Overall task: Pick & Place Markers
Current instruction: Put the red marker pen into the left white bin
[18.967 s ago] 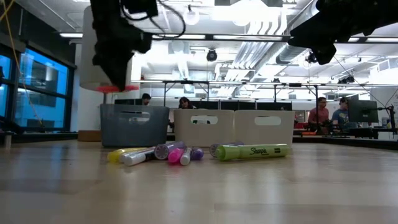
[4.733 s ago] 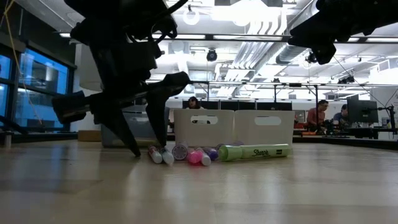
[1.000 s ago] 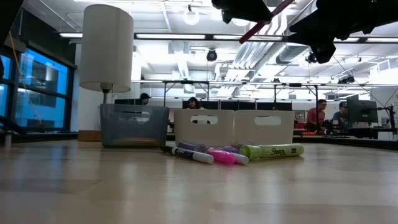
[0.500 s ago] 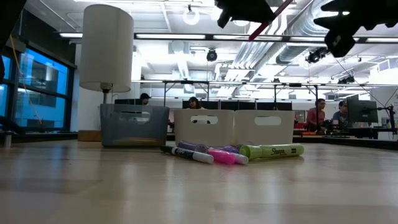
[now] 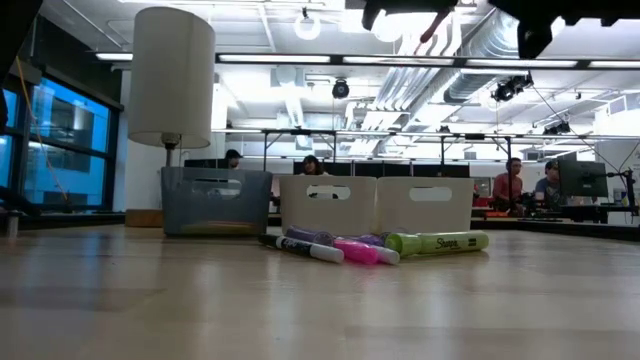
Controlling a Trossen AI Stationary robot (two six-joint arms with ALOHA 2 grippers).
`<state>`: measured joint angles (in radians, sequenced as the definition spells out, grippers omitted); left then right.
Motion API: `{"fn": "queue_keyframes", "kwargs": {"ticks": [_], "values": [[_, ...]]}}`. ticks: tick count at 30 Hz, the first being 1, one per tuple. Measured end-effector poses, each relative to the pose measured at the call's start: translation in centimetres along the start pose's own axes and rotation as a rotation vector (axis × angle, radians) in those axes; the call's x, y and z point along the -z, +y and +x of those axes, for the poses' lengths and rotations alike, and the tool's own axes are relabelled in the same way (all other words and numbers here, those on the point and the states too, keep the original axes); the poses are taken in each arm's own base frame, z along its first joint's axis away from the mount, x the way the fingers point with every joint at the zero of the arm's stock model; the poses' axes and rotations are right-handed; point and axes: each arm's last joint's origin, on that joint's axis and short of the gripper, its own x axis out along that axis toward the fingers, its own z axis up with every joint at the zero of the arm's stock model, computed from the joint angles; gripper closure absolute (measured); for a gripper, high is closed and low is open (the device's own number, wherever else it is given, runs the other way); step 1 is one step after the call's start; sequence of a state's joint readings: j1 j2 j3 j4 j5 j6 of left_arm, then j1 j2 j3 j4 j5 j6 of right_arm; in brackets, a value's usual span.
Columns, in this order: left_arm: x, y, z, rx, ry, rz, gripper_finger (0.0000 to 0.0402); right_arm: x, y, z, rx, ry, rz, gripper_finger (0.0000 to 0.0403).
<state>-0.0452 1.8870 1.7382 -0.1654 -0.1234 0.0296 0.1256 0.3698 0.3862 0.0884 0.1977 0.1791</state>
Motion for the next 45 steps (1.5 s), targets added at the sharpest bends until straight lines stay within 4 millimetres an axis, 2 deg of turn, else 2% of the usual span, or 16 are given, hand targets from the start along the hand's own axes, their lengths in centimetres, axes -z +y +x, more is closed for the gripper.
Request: {"fn": "queue_keyframes", "kwargs": {"ticks": [9, 17, 25, 29, 37, 45], "values": [[0.1, 0.0, 0.0, -0.003, 0.006, 0.019, 0.0366, 0.7, 0.4, 2.3, -0.009, 0.028, -0.01, 0.0299], [0.2, 0.0, 0.0, -0.002, 0.016, 0.02, 0.0366, 0.2, 0.7, 3.0, -0.057, -0.041, -0.015, 0.0299], [0.2, 0.0, 0.0, -0.002, 0.016, 0.02, 0.0366, 0.8, 0.8, 4.1, -0.062, -0.022, -0.024, 0.03], [0.2, 0.0, 0.0, -0.002, 0.016, 0.02, 0.0366, 0.8, 0.9, 4.3, -0.064, -0.039, -0.02, 0.0315], [0.2, 0.0, 0.0, 0.001, 0.02, 0.01, 0.0366, 0.6, 0.9, 4.3, -0.057, -0.058, -0.03, 0.0373], [0.2, 0.0, 0.0, 0.0, 0.017, 0.018, 0.0359, 0.6, 0.9, 4.3, -0.055, -0.058, -0.014, 0.0361]]}}
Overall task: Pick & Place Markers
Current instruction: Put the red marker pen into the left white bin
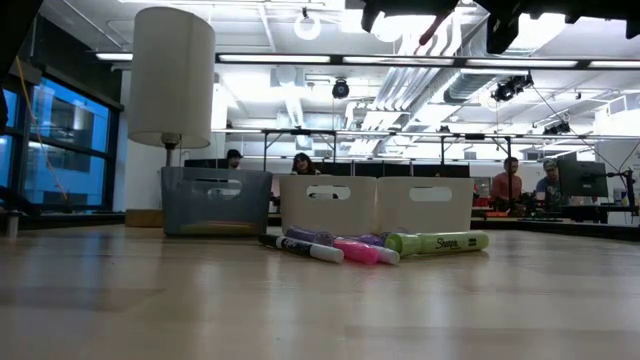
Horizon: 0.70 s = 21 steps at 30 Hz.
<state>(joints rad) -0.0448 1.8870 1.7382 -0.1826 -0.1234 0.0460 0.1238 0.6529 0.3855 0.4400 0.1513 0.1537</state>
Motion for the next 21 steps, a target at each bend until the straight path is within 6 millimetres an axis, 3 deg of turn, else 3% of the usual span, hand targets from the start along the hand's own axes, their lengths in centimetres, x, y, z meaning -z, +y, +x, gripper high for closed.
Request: {"fn": "queue_keyframes", "kwargs": {"ticks": [16, 21], "values": [[0.0, 0.0, 0.0, -0.003, 0.0, 0.101, 0.0243, 0.0, -0.1, 0.0, 0.023, -0.001, 0.005, 0.0373], [-1.0, 0.4, -2.3, -0.047, 0.036, 0.119, 0.0236, 0.1, -0.1, 0.0, 0.026, 0.006, 0.002, 0.0374]]}}
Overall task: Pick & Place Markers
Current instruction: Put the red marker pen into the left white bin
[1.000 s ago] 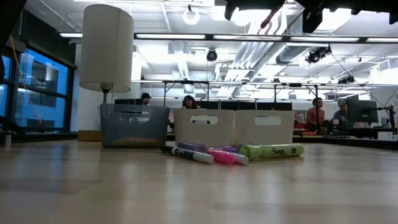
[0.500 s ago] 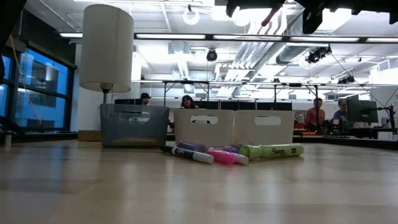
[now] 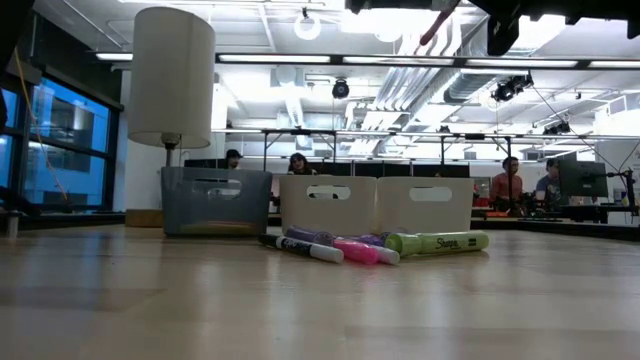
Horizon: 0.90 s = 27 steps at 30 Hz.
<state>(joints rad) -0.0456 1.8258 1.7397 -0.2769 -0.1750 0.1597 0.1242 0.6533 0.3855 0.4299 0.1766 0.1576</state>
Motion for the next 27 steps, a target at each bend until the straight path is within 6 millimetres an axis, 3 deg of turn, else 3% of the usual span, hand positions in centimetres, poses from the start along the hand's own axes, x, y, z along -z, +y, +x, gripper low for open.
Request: {"fn": "queue_keyframes", "kwargs": {"ticks": [9, 14, 18, 25, 27], "values": [[-1.4, 2.5, -6.0, -0.057, 0.081, -0.067, 0.0236, 0.3, -0.1, 0.0, 0.014, 0.034, -0.007, 0.0373], [0.0, 4.4, -7.1, -0.03, 0.211, -0.152, 0.0236, 0.4, -0.1, 0.0, 0.032, 0.041, -0.01, 0.0368], [0.5, 5.6, -7.5, -0.001, 0.208, -0.216, 0.0236, 0.6, -0.2, 0.0, 0.044, 0.057, -0.018, 0.0372], [2.9, 5.2, -8.3, 0.012, 0.231, -0.266, 0.0236, 0.7, -0.7, 0.2, 0.095, 0.058, -0.023, 0.0367], [3.0, 5.2, -8.2, 0.002, 0.157, -0.291, 0.0236, 0.7, -1.0, 0.3, 0.111, 0.059, -0.026, 0.0368]]}}
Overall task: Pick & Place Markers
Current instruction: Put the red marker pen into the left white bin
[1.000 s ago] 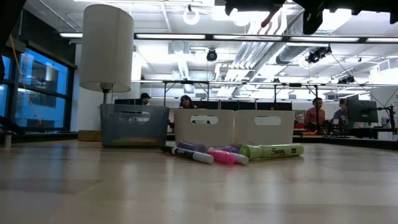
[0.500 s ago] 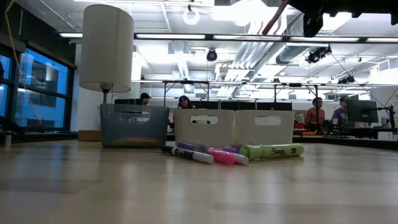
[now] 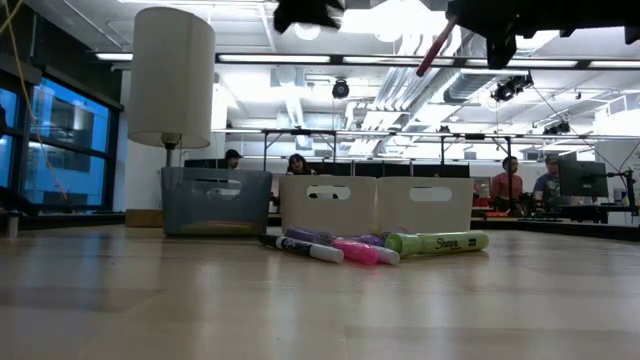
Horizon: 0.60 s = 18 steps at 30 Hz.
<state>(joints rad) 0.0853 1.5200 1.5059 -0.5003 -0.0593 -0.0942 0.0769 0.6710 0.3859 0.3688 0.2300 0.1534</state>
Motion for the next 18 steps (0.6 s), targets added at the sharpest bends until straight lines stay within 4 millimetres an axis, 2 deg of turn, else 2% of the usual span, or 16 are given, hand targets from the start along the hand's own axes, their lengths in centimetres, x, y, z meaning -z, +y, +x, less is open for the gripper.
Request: {"fn": "queue_keyframes", "kwargs": {"ticks": [1, 3, 6, 8, 10, 14, 16, 18], "values": [[0.2, 0.0, -0.2, 0.001, -0.02, -0.015, 0.0236, 0.0, -0.2, 0.1, 0.009, -0.003, 0.0, 0.037], [2.0, 0.3, -1.2, -0.007, 0.017, -0.033, 0.0236, -0.2, -0.4, 0.1, 0.014, -0.018, 0.001, 0.037], [2.3, 0.4, -1.4, -0.023, -0.106, -0.078, 0.0236, -0.5, -0.8, 0.2, 0.015, -0.04, 0.004, 0.0367], [4.1, 0.7, -3.1, -0.045, -0.049, -0.098, 0.0236, -0.5, -1.1, 0.4, 0.029, -0.044, 0.015, 0.0366], [3.7, 0.8, -3.6, -0.044, -0.16, -0.12, 0.0236, -0.2, -1.4, 0.7, 0.041, -0.032, 0.023, 0.0366], [5.7, 1.0, -4.6, -0.053, -0.127, -0.144, 0.0236, 0.0, -1.6, 2.3, 0.033, 0.017, 0.016, 0.037], [5.9, 1.1, -4.7, -0.051, -0.168, -0.16, 0.0236, -0.6, -1.7, 3.6, 0.039, 0.025, 0.005, 0.0369], [6.9, 1.1, -5.0, -0.036, -0.163, -0.168, 0.0236, -1.1, -1.9, 5.1, 0.041, 0.051, -0.024, 0.0365]]}}
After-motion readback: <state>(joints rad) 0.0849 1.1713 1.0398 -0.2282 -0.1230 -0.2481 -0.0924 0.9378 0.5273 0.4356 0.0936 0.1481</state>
